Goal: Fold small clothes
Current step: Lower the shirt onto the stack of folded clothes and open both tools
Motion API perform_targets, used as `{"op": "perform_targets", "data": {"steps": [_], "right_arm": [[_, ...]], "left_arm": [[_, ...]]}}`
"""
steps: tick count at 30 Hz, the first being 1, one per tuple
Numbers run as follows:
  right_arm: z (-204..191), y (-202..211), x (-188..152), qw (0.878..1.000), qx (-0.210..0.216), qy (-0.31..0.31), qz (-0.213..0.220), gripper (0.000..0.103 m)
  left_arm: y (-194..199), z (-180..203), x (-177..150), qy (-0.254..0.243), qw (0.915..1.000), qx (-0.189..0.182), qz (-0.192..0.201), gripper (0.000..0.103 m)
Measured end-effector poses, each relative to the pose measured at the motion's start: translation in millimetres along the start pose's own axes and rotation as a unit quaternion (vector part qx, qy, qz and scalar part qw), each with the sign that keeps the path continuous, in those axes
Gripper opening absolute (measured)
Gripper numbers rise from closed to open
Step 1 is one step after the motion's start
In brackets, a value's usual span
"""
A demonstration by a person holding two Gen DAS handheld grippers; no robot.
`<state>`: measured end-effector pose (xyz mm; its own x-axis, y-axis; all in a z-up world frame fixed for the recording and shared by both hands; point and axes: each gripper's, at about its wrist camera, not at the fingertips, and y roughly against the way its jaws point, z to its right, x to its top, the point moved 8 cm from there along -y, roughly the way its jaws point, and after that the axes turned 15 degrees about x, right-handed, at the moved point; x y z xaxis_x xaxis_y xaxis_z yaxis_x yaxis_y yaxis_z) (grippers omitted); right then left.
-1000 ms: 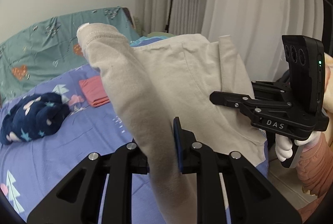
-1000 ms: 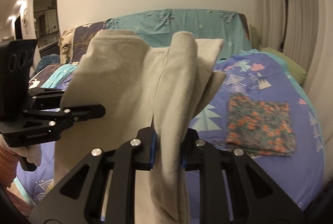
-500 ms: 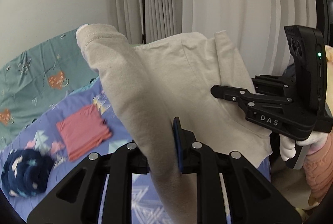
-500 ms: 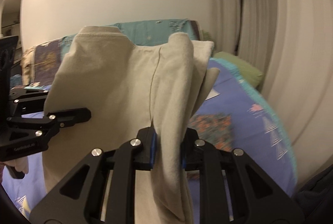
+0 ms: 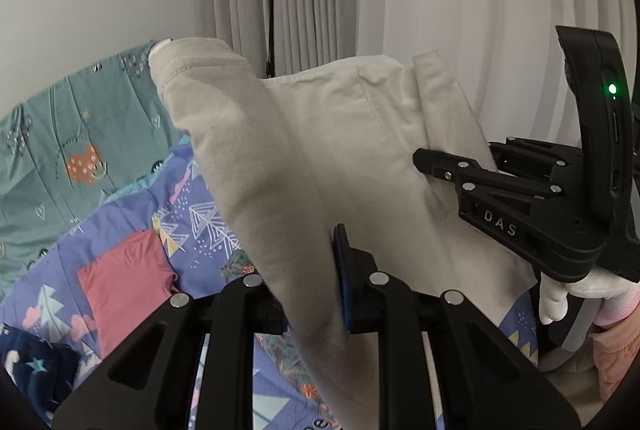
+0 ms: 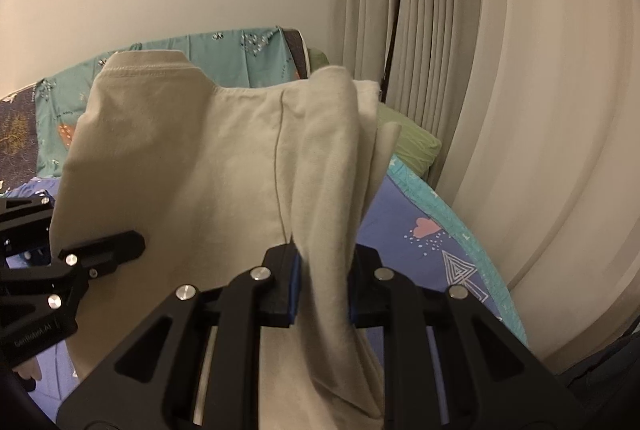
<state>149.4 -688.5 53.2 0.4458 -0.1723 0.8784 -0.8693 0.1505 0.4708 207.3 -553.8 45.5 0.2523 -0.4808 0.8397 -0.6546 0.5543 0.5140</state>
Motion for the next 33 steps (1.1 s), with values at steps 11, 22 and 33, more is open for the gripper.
{"op": "perform_targets", "data": {"steps": [11,22,33], "right_arm": [[35,-112,-55,0.991,-0.062,-0.03,-0.116,0.033],[51,-119,-126,0.983,-0.083,-0.04,-0.158,0.036],[29,-58,-148,0.982,-0.133,-0.068,-0.12,0.054]], "left_arm": [[-116,-21,-70,0.007,0.9901,0.051,-0.13,0.036],[-119,-21,-128,-0.016,0.9904,0.051,-0.128,0.042],[-73,-26,-139,0.018,0.9952,0.034,-0.09,0.054]]}}
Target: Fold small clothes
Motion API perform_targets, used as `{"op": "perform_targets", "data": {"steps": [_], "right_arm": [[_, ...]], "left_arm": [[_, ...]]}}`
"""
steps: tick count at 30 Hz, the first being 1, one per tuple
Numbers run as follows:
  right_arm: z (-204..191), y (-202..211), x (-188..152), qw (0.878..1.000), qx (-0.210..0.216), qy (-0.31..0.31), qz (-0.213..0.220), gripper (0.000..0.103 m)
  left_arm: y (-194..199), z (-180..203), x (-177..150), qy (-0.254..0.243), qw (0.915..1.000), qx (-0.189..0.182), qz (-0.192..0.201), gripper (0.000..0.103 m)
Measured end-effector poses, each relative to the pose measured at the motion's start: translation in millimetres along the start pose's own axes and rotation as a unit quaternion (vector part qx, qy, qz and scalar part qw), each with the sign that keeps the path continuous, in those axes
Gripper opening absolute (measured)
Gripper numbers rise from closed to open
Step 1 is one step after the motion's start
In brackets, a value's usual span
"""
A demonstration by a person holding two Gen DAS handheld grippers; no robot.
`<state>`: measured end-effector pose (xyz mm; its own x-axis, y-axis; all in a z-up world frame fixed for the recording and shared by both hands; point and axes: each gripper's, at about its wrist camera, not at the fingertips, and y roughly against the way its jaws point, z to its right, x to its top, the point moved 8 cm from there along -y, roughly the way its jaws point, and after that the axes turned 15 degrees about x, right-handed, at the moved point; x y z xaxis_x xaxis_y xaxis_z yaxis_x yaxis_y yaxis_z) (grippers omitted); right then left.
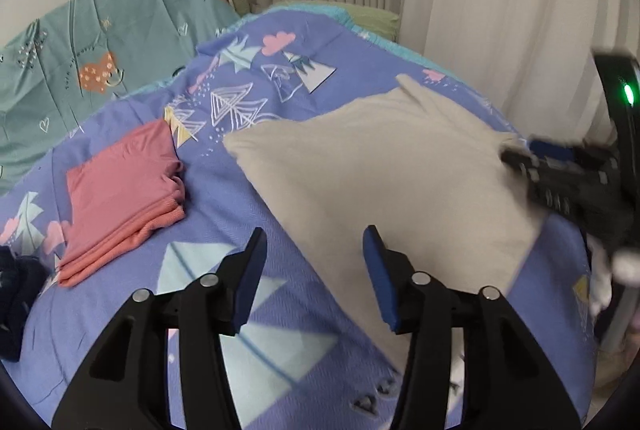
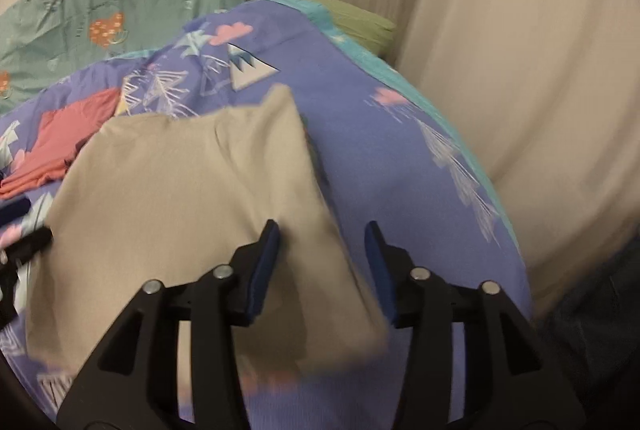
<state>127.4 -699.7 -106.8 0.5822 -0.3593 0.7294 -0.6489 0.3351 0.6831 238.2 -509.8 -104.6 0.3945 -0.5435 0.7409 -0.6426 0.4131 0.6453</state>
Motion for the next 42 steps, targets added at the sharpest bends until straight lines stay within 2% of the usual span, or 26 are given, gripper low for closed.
{"op": "perform_targets", "data": {"steps": [2,5,7,11,13,18,27,33,36,39,42], "right_arm": [[-3,23,-26,1.0,0.008,-0.025,0.002,0.063],[-9,60,-62,0.998,0.045,-0.045,0.018,0.068],[-7,82,-82,0.996,0.056,-0.062,0.018,0.072],[-4,117,-101,0.994,0.069,-0.086,0.02,0.078],[-5,134,-105,0.994,0.065,-0.083,0.023,0.08],[-30,177,-111,0.994,0.082,-0.058,0.046,0.083],[-62,225,-122,0.994,0.082,-0.027,0.067,0.083],[-71,246,-123,0.993,0.079,-0.025,0.082,0.085],[-72,255,-122,0.993,0.066,-0.03,0.095,0.089],[-74,264,-123,0.993,0.056,-0.027,0.105,0.091],[-77,272,-124,0.991,0.063,-0.031,0.112,0.092]], "left_arm": [[22,2,-6,0.009,0.9997,-0.022,0.011,0.058],[57,1,-17,0.013,0.9988,-0.026,0.04,0.066],[77,0,-24,0.013,0.9982,-0.026,0.052,0.073],[122,-5,-40,0.021,0.9969,-0.025,0.071,0.085],[138,-10,-46,0.031,0.9966,-0.015,0.075,0.095],[179,-23,-60,0.05,0.9945,0.005,0.092,0.102],[237,-27,-94,0.035,0.9925,0.042,0.11,0.102],[254,-32,-107,0.042,0.9914,0.066,0.105,0.102],[257,-33,-111,0.051,0.9918,0.062,0.1,0.102],[262,-33,-113,0.067,0.9922,0.041,0.097,0.102],[267,-30,-115,0.072,0.9921,0.028,0.099,0.102]]}}
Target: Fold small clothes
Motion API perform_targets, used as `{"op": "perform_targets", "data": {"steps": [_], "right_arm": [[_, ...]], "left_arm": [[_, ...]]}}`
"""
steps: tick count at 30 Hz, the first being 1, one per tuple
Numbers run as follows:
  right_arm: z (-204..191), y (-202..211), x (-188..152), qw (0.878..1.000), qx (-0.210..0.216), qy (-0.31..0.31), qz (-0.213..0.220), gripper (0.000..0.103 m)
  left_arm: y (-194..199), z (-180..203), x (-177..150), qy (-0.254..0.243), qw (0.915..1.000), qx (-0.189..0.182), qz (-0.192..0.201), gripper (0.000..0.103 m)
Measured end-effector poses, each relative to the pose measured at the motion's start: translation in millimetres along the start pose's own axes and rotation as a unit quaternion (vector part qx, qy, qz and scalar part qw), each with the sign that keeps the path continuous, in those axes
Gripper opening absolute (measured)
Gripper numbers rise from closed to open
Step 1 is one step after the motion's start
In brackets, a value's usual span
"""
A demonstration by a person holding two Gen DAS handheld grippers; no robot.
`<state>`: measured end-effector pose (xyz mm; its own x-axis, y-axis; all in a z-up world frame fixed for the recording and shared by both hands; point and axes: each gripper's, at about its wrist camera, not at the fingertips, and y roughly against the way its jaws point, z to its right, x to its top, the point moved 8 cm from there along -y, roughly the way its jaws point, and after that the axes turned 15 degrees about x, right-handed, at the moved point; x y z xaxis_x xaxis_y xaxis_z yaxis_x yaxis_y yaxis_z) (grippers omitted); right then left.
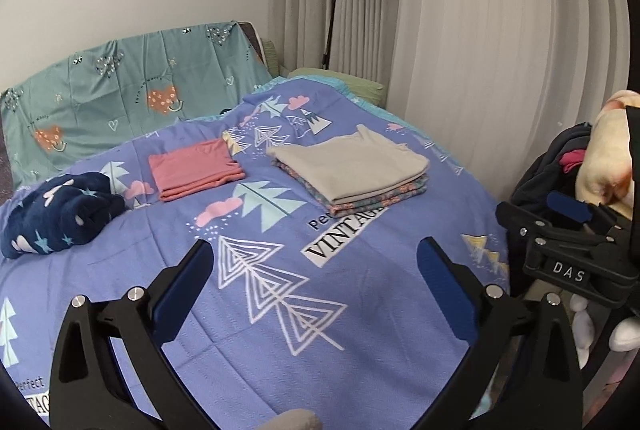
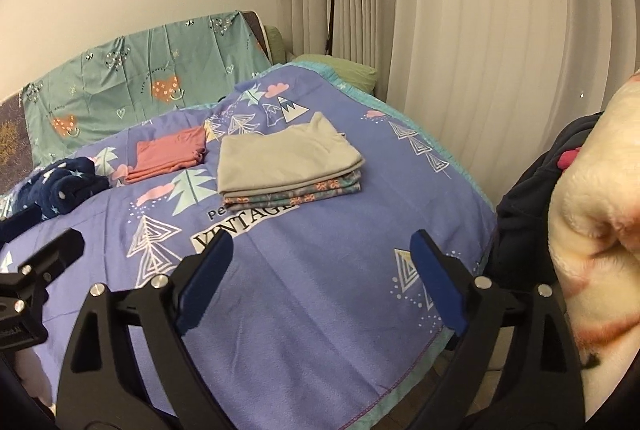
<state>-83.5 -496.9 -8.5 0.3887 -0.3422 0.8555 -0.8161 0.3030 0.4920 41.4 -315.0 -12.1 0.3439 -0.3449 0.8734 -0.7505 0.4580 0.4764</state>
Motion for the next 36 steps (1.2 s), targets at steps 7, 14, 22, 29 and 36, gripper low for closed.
{"op": "perform_targets", "data": {"steps": [7,14,22,29,36], "right_arm": [[-8,5,1,1.0,0.01,0.001,0.002,0.093],[-16,2,2,1.0,0.019,0.011,-0.006,0.093],[-18,-2,2,1.0,0.018,0.014,-0.008,0.093],[-19,-3,2,1.0,0.018,0.016,-0.009,0.093],[-22,-8,-1,1.0,0.019,0.017,-0.016,0.093]], "left_arm": [[5,6,-5,-0.008,1.0,-0.005,0.001,0.102],[5,3,-5,-0.004,1.0,-0.002,0.003,0.102],[2,2,-3,-0.006,1.0,0.003,0.004,0.102],[0,0,-5,-0.005,1.0,0.005,0.0,0.102],[-1,-1,-7,-0.008,0.9999,0.007,-0.002,0.102]]}}
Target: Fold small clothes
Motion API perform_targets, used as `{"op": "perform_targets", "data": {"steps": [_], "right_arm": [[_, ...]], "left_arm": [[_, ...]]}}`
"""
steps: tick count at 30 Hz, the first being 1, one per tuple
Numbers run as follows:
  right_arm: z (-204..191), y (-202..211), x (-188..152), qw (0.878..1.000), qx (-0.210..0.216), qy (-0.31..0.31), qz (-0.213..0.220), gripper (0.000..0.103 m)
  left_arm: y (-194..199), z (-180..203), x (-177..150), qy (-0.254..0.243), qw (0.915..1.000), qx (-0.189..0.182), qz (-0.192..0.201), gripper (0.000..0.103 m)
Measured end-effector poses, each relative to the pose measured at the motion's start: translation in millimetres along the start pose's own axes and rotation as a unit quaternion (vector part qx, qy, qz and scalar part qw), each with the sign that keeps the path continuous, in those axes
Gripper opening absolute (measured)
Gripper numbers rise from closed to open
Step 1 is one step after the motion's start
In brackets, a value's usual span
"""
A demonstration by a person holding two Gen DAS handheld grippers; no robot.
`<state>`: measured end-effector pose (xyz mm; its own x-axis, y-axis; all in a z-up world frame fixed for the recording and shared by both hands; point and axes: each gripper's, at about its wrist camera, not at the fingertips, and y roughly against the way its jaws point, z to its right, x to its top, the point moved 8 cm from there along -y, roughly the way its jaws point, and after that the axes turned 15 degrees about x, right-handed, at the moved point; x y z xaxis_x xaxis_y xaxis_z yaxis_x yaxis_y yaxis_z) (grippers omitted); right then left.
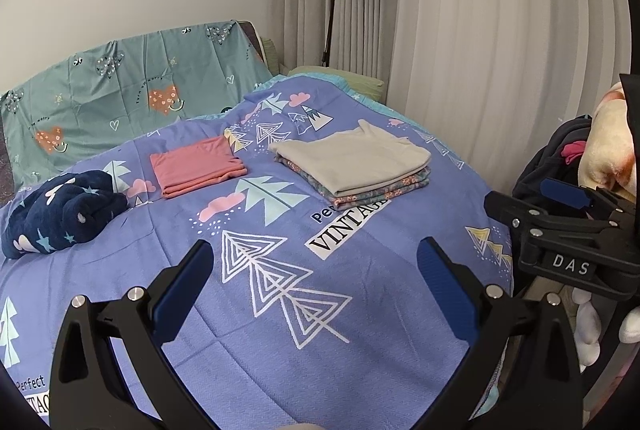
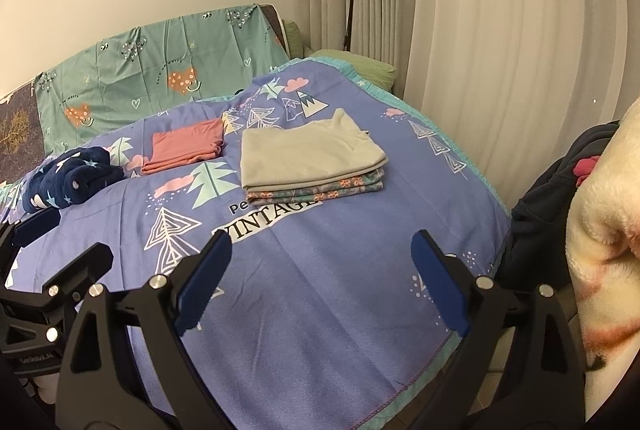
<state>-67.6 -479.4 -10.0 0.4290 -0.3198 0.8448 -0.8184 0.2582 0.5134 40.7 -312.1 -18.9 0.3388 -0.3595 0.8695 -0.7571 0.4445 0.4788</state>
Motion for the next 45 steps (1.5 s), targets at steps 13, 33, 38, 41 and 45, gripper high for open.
{"op": "perform_targets", "data": {"steps": [13,33,38,41,45], "right_arm": [[-5,-7,-1,1.0,0.004,0.002,-0.008,0.093],[-5,-7,-1,1.0,0.005,0.002,-0.008,0.093],[-5,-8,-1,1.0,0.005,0.002,-0.009,0.093],[-4,-9,-2,1.0,0.005,0.002,-0.011,0.093],[-4,-9,-5,1.0,0.006,0.002,-0.011,0.093]], "left_arm": [[-6,-1,-7,-0.004,0.9998,0.005,-0.016,0.102],[-8,0,-11,-0.006,0.9998,0.005,-0.02,0.102],[-9,1,-13,-0.008,0.9997,0.005,-0.021,0.102],[-10,1,-16,-0.01,0.9997,0.005,-0.023,0.102],[-10,1,-17,-0.012,0.9996,0.005,-0.024,0.102]]}}
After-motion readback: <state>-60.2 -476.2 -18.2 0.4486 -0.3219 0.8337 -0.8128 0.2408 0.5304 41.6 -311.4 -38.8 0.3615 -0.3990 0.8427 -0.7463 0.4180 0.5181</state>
